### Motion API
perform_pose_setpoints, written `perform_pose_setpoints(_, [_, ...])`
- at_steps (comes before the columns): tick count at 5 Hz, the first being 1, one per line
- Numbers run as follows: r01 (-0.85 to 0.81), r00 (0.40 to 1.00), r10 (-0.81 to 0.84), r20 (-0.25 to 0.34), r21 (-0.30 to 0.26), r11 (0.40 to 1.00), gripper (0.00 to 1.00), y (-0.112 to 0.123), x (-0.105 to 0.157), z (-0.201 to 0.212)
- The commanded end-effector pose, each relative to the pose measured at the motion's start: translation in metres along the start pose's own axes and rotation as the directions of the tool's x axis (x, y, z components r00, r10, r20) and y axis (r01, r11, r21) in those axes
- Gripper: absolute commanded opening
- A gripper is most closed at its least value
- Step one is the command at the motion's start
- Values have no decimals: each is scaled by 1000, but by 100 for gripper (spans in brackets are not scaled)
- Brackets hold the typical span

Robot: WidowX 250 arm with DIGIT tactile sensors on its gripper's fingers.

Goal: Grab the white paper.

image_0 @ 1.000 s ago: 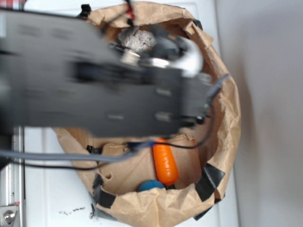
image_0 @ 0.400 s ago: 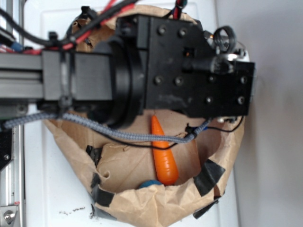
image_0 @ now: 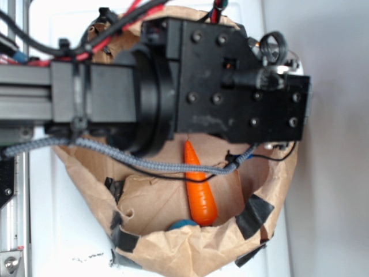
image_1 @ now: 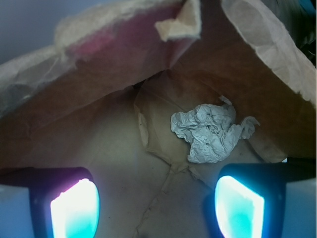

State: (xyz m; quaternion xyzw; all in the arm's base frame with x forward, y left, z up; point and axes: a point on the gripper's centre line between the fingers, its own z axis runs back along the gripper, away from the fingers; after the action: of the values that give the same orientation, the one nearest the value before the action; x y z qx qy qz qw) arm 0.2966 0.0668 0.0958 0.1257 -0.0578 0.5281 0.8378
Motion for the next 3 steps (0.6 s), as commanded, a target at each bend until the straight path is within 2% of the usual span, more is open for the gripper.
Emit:
perform_pose_setpoints(1, [-70,997,74,36,-102,992,100,35,5,21])
perform_pose_setpoints(2, [-122,991,129,37,-150,981,100,48,-1,7])
perform_pose_setpoints(3, [-132,988,142,55,-155,979,100,41,-3,-11])
